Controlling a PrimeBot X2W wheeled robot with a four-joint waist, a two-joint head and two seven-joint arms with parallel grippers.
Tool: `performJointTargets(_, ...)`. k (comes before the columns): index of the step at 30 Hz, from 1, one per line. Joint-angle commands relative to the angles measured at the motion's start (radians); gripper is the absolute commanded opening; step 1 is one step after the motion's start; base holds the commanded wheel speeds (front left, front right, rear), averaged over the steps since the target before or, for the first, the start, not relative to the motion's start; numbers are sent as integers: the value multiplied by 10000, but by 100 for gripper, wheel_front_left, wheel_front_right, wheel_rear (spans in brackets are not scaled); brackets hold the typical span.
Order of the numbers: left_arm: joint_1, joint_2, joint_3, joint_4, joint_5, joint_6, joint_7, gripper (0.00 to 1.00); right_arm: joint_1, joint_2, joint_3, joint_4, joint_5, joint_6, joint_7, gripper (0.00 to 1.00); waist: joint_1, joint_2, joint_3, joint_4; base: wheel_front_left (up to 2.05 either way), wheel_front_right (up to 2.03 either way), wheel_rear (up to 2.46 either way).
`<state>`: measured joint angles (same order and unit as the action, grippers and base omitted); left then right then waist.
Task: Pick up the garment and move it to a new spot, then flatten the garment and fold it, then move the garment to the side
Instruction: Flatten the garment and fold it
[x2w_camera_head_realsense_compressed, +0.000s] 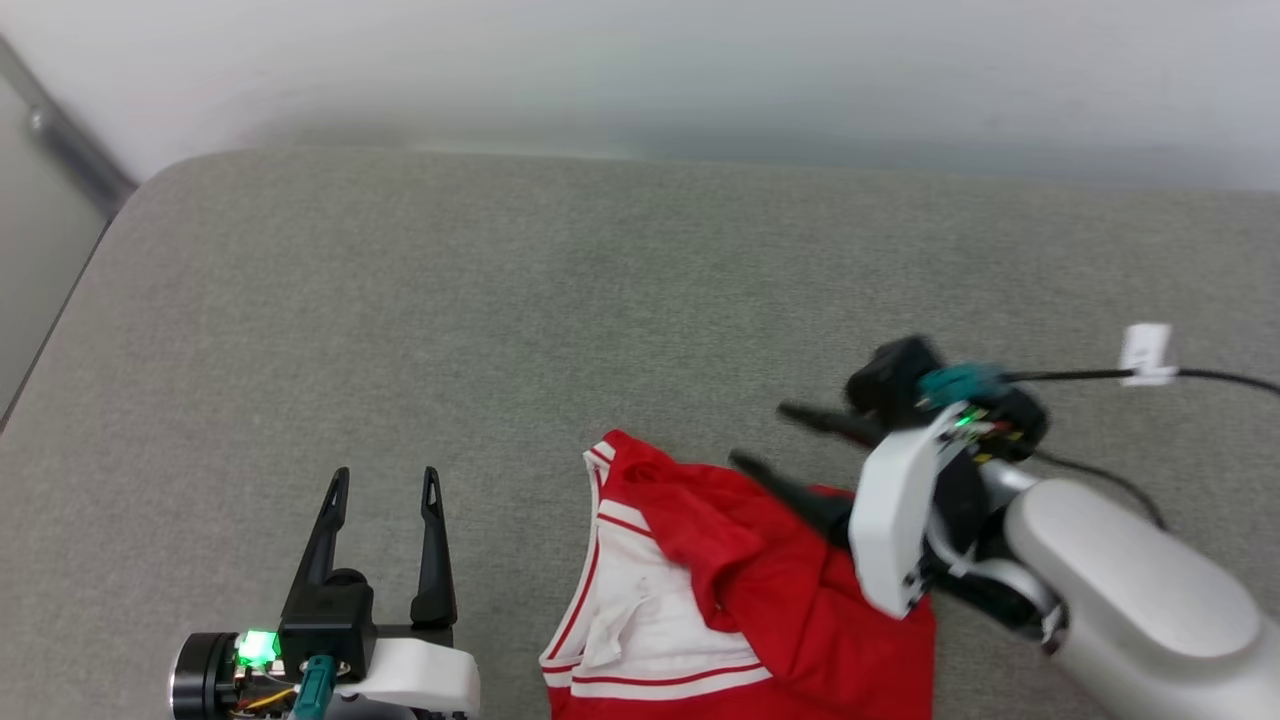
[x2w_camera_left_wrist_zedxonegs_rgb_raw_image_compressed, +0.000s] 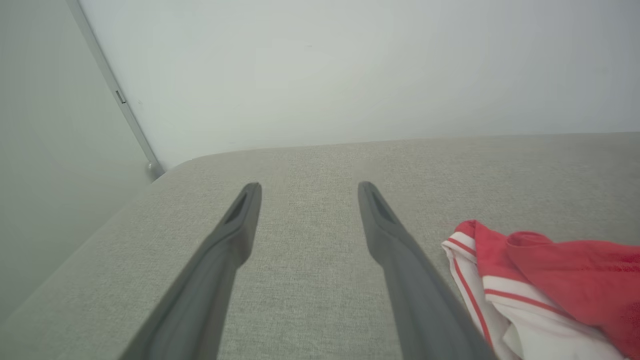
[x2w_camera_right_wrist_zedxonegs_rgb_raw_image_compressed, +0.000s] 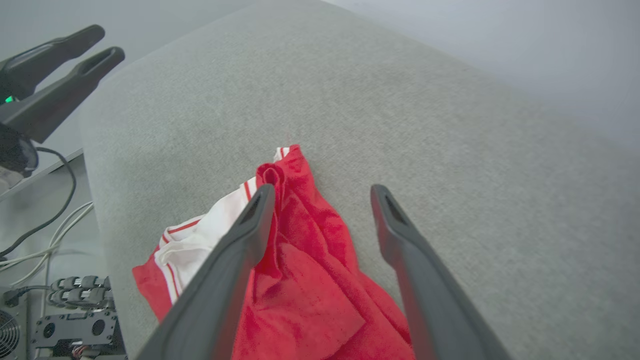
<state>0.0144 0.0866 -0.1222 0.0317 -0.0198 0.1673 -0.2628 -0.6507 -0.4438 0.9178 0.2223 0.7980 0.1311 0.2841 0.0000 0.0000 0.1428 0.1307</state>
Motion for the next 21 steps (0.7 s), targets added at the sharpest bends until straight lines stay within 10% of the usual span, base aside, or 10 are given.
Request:
performJointTargets(1, 74, 56, 27, -25, 82, -28, -25, 100, 39, -168, -375, -170, -147, -7, -385, 100, 0, 0, -220, -280, 0, 0, 0)
performJointTargets(12, 357, 154, 172, -61, 49, -99, -23, 100, 1864, 666, -5467, 169, -3259, -6, -4472, 100, 0, 0, -620, -912, 0, 0, 0)
performJointTargets(21, 731, 166, 292, -103, 12, -133, -23, 100, 4415, 2159, -8246, -500, -5389, -6, -5468, 100, 0, 0, -951, -1103, 0, 0, 0)
